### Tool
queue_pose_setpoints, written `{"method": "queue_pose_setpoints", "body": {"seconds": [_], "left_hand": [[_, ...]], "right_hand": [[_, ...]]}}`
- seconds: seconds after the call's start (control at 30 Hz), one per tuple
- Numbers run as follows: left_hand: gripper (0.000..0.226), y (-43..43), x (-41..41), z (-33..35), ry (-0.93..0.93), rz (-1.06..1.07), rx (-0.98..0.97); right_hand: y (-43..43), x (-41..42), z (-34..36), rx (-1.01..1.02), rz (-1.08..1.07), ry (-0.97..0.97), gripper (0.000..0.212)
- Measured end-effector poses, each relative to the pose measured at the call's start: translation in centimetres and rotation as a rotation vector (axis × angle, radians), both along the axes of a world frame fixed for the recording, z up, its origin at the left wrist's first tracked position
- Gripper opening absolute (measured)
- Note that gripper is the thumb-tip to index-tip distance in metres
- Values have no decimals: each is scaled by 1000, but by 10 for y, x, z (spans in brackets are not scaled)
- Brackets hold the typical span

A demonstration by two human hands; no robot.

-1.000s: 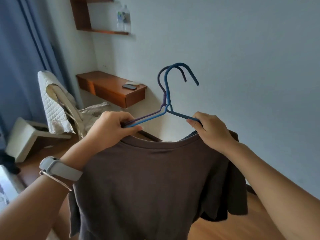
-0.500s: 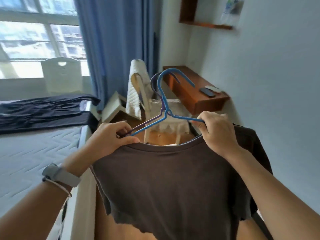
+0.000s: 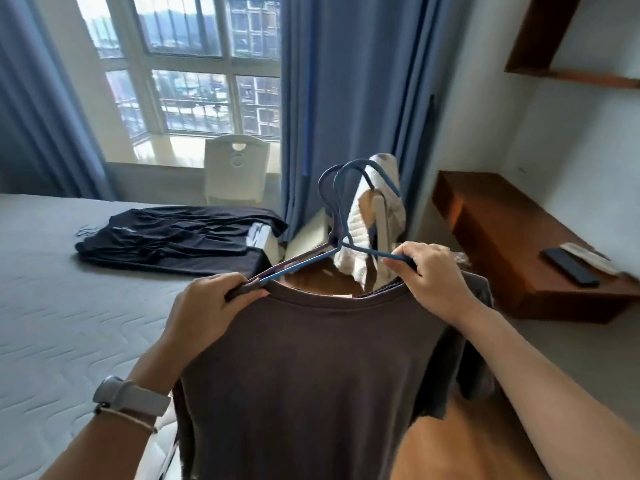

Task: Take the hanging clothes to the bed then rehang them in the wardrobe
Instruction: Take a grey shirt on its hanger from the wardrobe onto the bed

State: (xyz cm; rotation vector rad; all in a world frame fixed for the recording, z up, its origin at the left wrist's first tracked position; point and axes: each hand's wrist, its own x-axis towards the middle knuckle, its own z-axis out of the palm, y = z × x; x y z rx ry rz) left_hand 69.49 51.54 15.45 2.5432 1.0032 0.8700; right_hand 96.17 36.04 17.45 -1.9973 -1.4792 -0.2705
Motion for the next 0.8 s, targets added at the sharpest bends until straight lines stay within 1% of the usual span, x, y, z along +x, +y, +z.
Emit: {"method": "queue_pose_setpoints", "body": {"seconds": [0.07,0.1,0.17,0.23,0.3,0.4,0.47,0.57,0.6,0.67,0.73,0.8], "left_hand": [[35,17,3,0,23,93,-24],[33,26,4,-2,26,148,-22],[45,39,4,-7,29,243,14],[54,56,7,-15,8,332,49],[54,75,14,-20,0,412,71],[54,107,29,-23,14,526,111],[54,126,38,-24,7,617,118],[54,147,46,-22,-16,762,87],[52,152,46,-20,-18,800,79],[43,161,44,-17,-20,869,51],[32,173,38,-14,-19,951,7],[31,187,28,-13,-17,1029,14]], "right_hand": [[39,14,-2,-26,59,42,44],[60,21,-2,-40,111,65,42],[97,32,1,-69,241,107,41],[140,45,1,-128,354,163,31],[183,58,-4,-168,428,200,21],[251,79,-10,-253,549,268,16],[297,95,-12,-362,620,275,26],[360,118,-13,-536,653,231,67],[382,121,-13,-573,664,200,74],[423,117,-16,-575,696,131,71],[460,102,-18,-524,768,81,59],[493,80,-18,-462,857,59,46]]}}
